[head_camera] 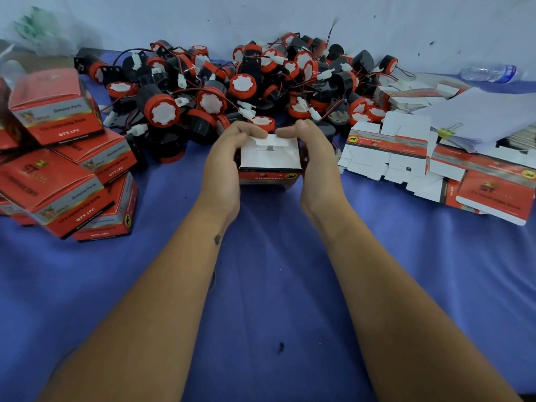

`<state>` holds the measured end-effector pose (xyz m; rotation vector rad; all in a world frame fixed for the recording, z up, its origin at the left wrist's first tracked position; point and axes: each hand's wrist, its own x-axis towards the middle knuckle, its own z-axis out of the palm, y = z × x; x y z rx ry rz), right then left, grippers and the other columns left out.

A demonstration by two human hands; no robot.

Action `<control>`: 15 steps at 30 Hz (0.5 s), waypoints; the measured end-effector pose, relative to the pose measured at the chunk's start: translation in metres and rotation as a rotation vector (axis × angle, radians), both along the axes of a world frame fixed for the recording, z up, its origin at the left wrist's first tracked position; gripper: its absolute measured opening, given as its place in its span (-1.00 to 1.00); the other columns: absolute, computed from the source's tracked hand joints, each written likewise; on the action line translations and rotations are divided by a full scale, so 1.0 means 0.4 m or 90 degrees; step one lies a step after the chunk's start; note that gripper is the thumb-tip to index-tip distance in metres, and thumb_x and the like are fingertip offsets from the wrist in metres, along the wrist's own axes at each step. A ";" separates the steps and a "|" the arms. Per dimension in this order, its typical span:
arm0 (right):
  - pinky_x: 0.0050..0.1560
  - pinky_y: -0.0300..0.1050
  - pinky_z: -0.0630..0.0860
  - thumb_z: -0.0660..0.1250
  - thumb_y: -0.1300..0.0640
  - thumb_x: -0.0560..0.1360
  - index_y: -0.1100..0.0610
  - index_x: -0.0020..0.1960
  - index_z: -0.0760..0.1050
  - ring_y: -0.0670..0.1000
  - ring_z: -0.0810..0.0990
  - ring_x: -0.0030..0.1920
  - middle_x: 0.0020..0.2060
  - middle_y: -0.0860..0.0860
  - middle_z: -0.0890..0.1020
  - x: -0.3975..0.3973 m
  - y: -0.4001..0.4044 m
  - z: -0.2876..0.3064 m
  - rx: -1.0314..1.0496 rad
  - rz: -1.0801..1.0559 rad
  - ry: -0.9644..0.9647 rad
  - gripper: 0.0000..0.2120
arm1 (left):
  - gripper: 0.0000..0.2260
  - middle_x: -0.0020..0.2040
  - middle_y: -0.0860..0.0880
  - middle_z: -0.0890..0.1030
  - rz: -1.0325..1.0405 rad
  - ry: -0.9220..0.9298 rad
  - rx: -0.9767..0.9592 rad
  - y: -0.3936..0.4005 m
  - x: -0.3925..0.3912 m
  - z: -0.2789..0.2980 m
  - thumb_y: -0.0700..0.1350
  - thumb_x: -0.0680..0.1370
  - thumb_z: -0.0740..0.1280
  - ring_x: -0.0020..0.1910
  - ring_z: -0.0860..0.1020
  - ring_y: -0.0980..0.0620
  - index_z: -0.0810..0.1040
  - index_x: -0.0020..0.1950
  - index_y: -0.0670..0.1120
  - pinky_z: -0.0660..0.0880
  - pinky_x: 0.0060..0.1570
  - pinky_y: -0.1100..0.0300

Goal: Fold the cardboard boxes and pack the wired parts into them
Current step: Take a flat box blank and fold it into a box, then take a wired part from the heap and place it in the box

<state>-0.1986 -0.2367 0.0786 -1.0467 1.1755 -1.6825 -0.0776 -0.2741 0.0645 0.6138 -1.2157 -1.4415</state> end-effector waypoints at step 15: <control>-0.27 -0.25 0.51 0.38 0.35 0.43 0.05 0.03 0.53 -0.06 0.61 -0.09 0.01 0.06 0.64 0.000 -0.002 -0.011 0.027 -0.067 0.172 -0.73 | -0.60 0.03 0.10 0.61 0.100 -0.126 -0.104 0.011 -0.013 -0.002 -0.41 0.43 0.34 -0.04 0.62 0.25 0.56 0.02 0.10 0.56 -0.19 0.34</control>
